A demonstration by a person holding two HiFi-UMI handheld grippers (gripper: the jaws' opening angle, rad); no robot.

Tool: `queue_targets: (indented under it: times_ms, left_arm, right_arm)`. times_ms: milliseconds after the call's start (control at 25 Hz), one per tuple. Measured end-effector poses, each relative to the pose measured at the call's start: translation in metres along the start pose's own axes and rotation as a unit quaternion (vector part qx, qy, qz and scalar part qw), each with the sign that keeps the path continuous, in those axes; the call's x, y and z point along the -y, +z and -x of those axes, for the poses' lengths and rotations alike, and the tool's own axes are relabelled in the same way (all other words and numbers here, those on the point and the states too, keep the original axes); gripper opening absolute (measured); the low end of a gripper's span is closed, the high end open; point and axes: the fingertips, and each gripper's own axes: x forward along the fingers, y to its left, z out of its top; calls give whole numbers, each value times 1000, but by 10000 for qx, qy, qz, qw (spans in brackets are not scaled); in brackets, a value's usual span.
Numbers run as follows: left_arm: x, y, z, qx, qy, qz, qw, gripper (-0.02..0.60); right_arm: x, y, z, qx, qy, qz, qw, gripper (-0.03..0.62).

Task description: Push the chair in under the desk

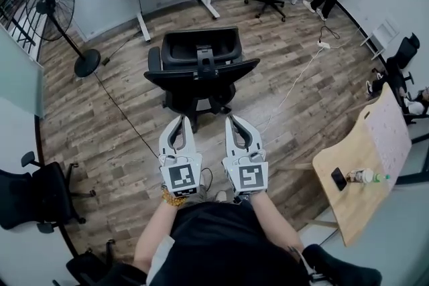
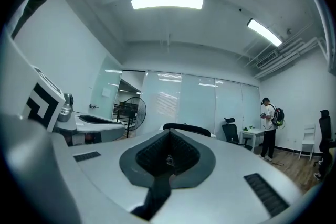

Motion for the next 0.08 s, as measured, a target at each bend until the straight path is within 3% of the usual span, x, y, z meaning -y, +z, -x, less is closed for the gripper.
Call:
queue_targets:
  times_ms: [80]
  left_arm:
    - [13,5,14,18,-4,13,10000,11]
  right_arm:
    - [-3,3,18,-3,85,17,10000,-3]
